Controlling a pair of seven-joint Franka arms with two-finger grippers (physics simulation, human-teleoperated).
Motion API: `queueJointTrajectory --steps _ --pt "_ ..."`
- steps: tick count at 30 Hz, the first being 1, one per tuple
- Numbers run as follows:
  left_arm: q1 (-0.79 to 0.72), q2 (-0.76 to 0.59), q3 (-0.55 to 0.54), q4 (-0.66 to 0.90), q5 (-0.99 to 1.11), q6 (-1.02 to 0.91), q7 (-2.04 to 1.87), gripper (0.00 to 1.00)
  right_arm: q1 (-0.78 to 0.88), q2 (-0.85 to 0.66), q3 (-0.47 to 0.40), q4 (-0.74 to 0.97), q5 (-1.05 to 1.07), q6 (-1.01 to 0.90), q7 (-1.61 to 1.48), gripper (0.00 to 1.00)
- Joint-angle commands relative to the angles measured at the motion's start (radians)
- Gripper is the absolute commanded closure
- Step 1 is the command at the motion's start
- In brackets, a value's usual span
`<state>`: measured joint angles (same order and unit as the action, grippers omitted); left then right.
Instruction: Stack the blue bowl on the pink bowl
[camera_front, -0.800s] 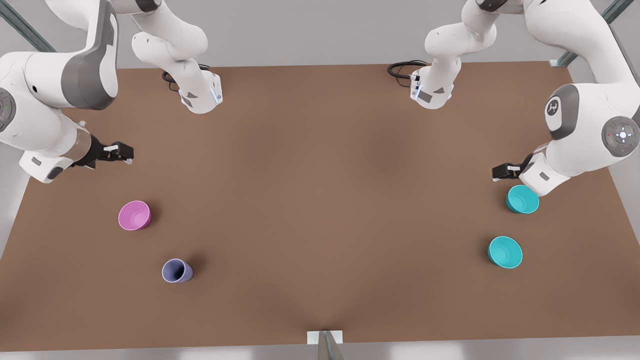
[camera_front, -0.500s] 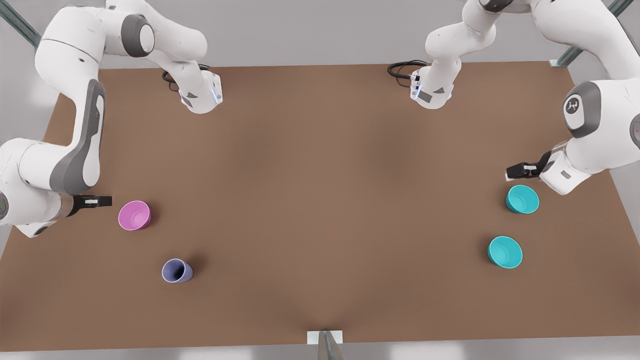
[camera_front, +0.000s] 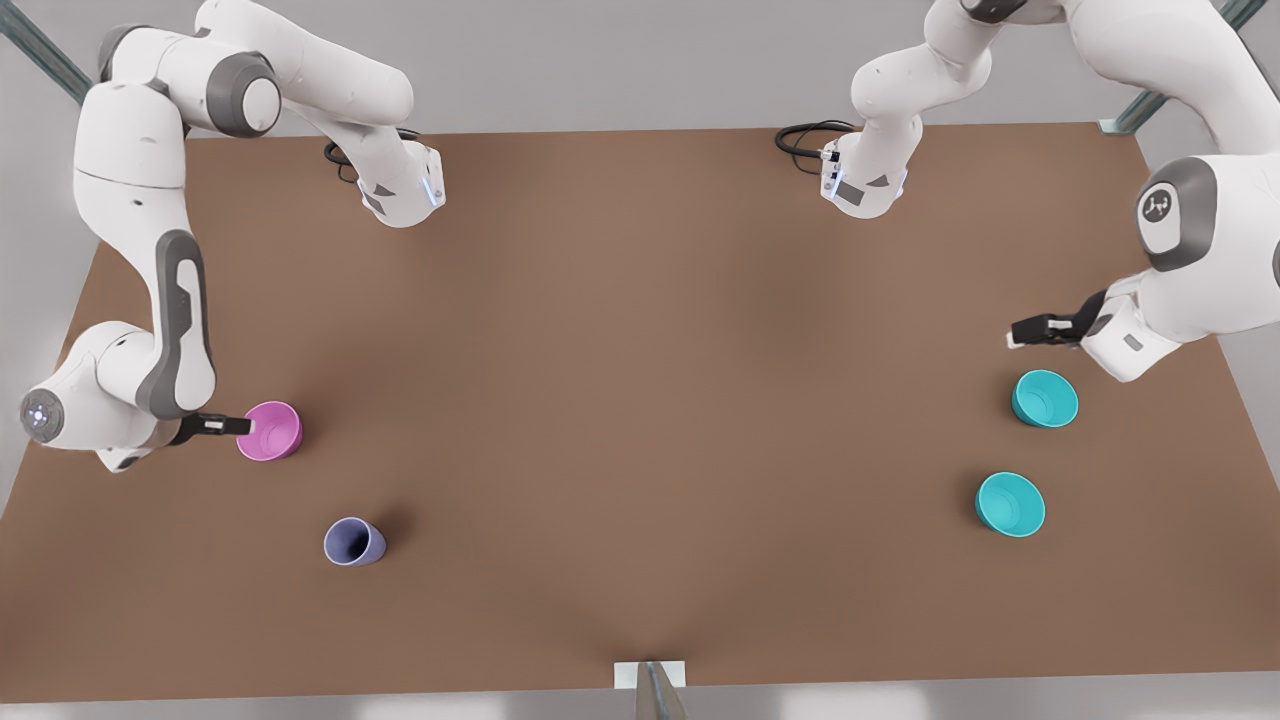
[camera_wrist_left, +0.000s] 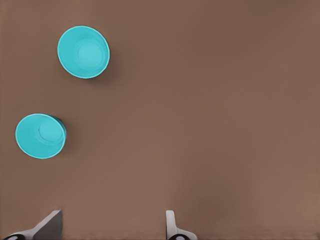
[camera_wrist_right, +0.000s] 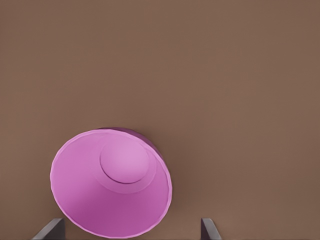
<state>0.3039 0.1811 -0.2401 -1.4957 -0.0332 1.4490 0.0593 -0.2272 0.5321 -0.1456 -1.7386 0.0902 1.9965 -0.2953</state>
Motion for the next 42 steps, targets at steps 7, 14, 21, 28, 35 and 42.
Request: queueJointTrajectory --steps 7,14,21,28,35,42 --pt "0.006 -0.003 -0.001 0.003 -0.002 -0.079 0.011 0.0 -0.02 0.045 0.001 -0.048 0.051 0.202 -0.085 0.0" --pt "0.004 -0.002 -0.001 0.026 -0.004 -0.078 0.011 0.0 -0.027 0.072 0.003 -0.067 0.051 0.2 -0.084 0.21" --pt "0.006 0.001 -0.001 0.026 -0.002 -0.075 0.01 0.0 -0.023 0.091 0.008 -0.056 0.079 0.183 -0.148 0.79" --pt "0.006 0.0 -0.001 0.028 -0.001 -0.076 0.01 0.0 0.186 -0.037 0.077 -0.007 0.295 -0.084 -0.124 0.79" --pt "0.006 0.006 0.001 0.045 0.001 -0.075 0.01 0.0 0.669 0.109 0.075 0.293 0.422 -0.073 0.78 0.79" --pt "0.006 0.006 -0.001 0.045 0.001 -0.075 0.01 0.0 0.885 0.466 0.067 0.691 0.451 0.131 1.38 0.79"
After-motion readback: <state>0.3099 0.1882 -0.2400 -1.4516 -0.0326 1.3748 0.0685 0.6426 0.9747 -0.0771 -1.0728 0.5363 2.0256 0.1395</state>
